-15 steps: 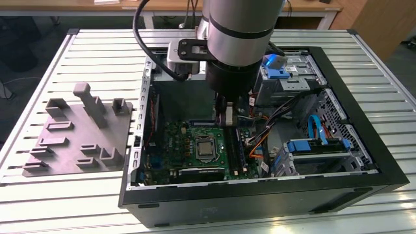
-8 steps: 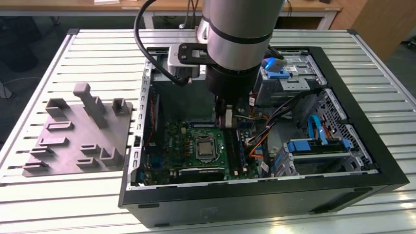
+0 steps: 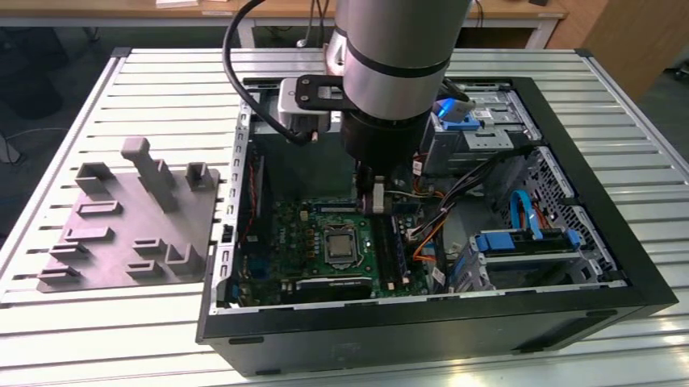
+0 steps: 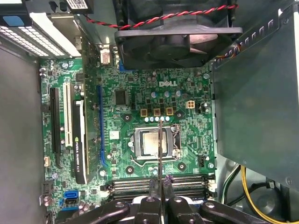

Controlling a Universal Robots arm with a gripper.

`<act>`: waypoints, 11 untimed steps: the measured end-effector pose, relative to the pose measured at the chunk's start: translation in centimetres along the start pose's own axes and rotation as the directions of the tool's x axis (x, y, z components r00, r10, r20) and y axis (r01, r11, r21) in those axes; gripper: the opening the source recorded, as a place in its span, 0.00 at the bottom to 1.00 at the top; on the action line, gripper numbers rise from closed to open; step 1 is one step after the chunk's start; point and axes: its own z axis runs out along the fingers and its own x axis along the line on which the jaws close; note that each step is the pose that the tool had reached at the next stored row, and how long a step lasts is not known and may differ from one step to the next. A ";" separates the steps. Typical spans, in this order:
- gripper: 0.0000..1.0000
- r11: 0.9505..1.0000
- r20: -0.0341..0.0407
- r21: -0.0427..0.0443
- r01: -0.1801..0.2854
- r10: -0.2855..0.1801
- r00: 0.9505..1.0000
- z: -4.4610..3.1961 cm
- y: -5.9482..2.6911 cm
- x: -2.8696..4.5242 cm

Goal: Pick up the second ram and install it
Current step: 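Pick up the second ram and move it above second insertion slot, then insert the second ram into the second slot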

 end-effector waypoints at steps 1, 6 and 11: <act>0.14 1.000 0.000 0.000 0.000 0.000 1.000 0.00 0.00 0.00; 0.14 1.000 0.000 0.000 0.000 0.000 1.000 0.01 0.00 0.00; 0.14 1.000 0.000 0.000 -0.005 0.005 1.000 0.02 0.00 0.00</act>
